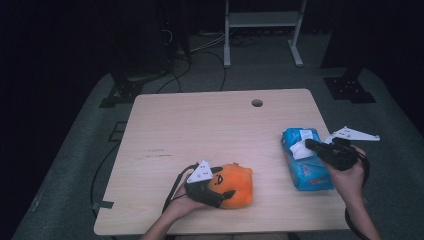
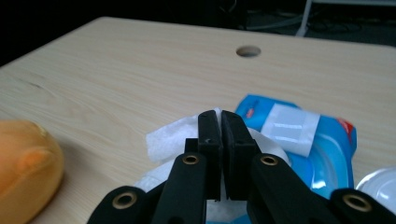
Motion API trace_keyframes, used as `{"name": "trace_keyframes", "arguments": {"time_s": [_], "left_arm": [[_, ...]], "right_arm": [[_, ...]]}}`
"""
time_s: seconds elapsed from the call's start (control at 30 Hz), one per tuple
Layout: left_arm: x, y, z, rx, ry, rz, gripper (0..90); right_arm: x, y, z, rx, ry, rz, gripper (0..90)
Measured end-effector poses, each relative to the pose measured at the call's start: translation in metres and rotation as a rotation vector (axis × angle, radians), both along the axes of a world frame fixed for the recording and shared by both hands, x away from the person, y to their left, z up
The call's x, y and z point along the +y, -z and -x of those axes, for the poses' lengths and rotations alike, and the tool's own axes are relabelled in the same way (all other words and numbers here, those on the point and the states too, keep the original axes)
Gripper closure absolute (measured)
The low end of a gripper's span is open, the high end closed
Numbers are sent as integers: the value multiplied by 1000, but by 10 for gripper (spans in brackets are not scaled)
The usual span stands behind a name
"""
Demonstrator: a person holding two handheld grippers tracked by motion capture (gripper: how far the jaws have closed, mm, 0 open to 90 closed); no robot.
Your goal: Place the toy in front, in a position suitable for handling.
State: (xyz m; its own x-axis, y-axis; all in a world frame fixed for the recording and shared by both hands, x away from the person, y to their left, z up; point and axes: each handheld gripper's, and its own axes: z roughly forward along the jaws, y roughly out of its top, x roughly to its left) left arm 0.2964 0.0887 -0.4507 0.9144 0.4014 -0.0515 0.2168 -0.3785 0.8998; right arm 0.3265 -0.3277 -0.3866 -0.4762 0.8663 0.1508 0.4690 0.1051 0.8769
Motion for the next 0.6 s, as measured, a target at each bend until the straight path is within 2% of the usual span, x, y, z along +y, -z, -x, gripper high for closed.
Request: {"name": "trace_keyframes", "arguments": {"time_s": [0.03,0.13,0.17,0.27,0.3,0.33,0.37,0.4,0.43,0.47,0.5,0.53,0.57,0.6], "left_arm": [[0,0,0,0,1,1,113],[0,0,0,-2,3,1,110],[0,0,0,-6,5,-1,109],[0,0,1,-9,6,-2,107],[0,1,0,-7,6,4,107],[0,1,0,-7,6,4,107],[1,1,0,-8,9,2,106],[1,1,0,-8,9,2,106],[1,1,0,-8,10,2,106],[1,1,0,-10,12,2,106],[1,1,-1,-12,13,0,106],[1,1,-1,-12,13,0,106],[1,2,-1,-9,13,5,106],[1,2,-1,-9,13,5,106]], "right_arm": [[0,-8,4,-13,-19,-35,865],[2,-11,6,-20,-32,-32,865],[8,-15,9,-25,-55,-17,865],[16,-20,14,-34,-88,-12,865],[25,-27,19,-55,-119,-4,865],[25,-27,19,-55,-119,-4,865],[37,-37,25,-83,-159,5,865],[37,-37,25,-83,-159,5,865],[53,-46,33,-105,-212,18,865],[58,-48,35,-116,-231,23,865],[66,-51,40,-115,-256,24,865],[66,-51,40,-115,-256,24,865],[85,-56,47,-118,-329,12,865],[85,-56,47,-118,-329,12,865]]}}
